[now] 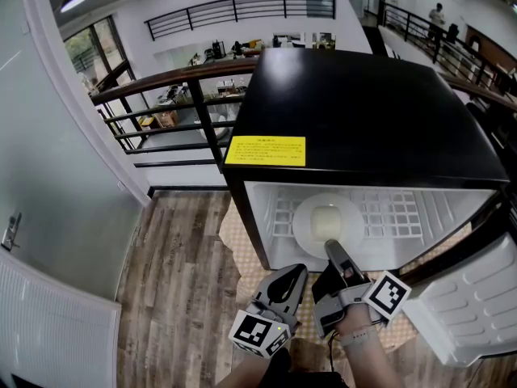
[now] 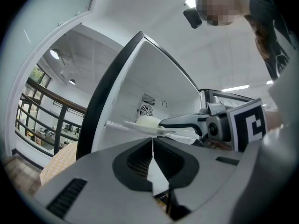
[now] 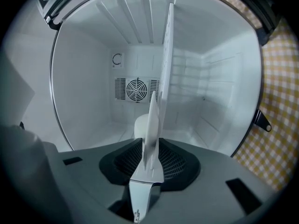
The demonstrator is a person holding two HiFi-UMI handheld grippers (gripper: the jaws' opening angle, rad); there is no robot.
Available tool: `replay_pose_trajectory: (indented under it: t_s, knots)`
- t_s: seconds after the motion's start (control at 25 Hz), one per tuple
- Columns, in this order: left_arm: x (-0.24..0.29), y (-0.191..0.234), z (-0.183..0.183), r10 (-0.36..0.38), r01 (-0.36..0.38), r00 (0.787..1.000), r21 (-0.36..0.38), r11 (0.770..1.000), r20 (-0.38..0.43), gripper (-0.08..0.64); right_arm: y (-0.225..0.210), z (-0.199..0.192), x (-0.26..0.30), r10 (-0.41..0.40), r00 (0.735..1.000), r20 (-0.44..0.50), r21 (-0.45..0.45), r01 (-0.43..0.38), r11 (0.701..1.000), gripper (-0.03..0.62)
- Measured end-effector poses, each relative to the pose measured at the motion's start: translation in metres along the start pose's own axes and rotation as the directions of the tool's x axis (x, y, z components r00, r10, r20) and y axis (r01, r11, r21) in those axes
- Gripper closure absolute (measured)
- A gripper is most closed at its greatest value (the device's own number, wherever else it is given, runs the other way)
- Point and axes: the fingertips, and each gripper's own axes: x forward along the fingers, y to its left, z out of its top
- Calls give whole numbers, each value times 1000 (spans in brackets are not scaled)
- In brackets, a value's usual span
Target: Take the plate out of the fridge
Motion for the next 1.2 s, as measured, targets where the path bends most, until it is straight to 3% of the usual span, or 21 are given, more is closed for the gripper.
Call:
replay_pose_trajectory:
  t_s: [0.44, 1.2]
  knots:
    - [0, 3, -1, 1, -1, 1000, 2, 1000, -6, 548, -1, 0, 1, 9, 1000, 16, 20, -9, 1000, 522]
    - [0, -6, -2, -7, 7, 1000, 2, 1000, -8, 548, -1, 2, -15, 34, 999, 18, 23, -34, 999, 525]
